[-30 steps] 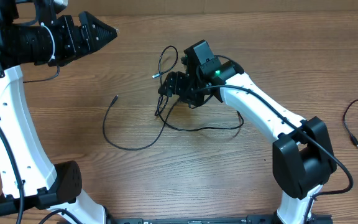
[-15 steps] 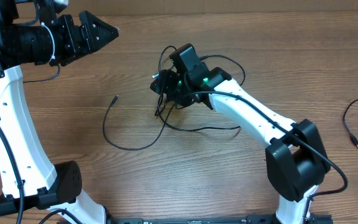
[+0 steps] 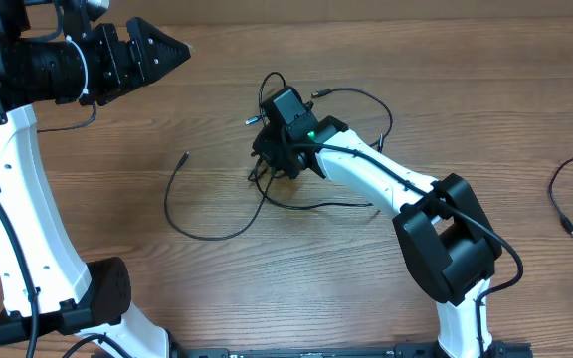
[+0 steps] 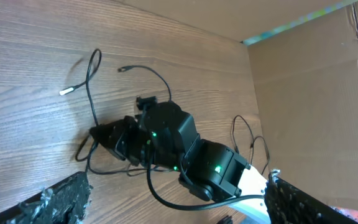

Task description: Untangle cables

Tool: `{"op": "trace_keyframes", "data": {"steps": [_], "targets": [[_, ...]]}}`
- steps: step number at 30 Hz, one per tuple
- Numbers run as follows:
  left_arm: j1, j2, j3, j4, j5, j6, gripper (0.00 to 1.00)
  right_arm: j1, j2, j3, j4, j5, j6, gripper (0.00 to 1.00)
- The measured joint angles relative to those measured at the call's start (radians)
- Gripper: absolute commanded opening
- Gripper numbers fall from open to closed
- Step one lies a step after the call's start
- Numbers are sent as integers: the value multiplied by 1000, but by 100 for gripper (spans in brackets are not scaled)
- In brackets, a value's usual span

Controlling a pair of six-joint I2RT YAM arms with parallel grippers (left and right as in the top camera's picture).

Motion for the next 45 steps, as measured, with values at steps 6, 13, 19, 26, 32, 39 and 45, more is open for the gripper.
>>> {"op": "trace_keyframes", "data": {"steps": [6, 13, 19, 26, 32, 39, 45], "targets": [[-10, 0, 0, 0, 2, 0, 90, 0, 0, 0, 103, 22, -72, 4], [-13, 0, 0, 0, 0, 0, 93, -6, -13, 0, 126, 21, -247, 4], [-13, 0, 0, 0, -26, 0, 96, -41, -182, 0, 139, 32, -377, 4], [-70, 0, 0, 0, -37, -4, 96, -59, -465, 3, 178, 42, -496, 4], [-181, 0, 0, 0, -77, -4, 96, -58, -580, 4, 184, 24, -539, 4], [-236, 0, 0, 1, -163, -32, 95, -58, -636, 4, 196, -43, -549, 4], [-229, 0, 0, 11, -189, -41, 95, -58, -709, 4, 211, -85, -551, 4]]}}
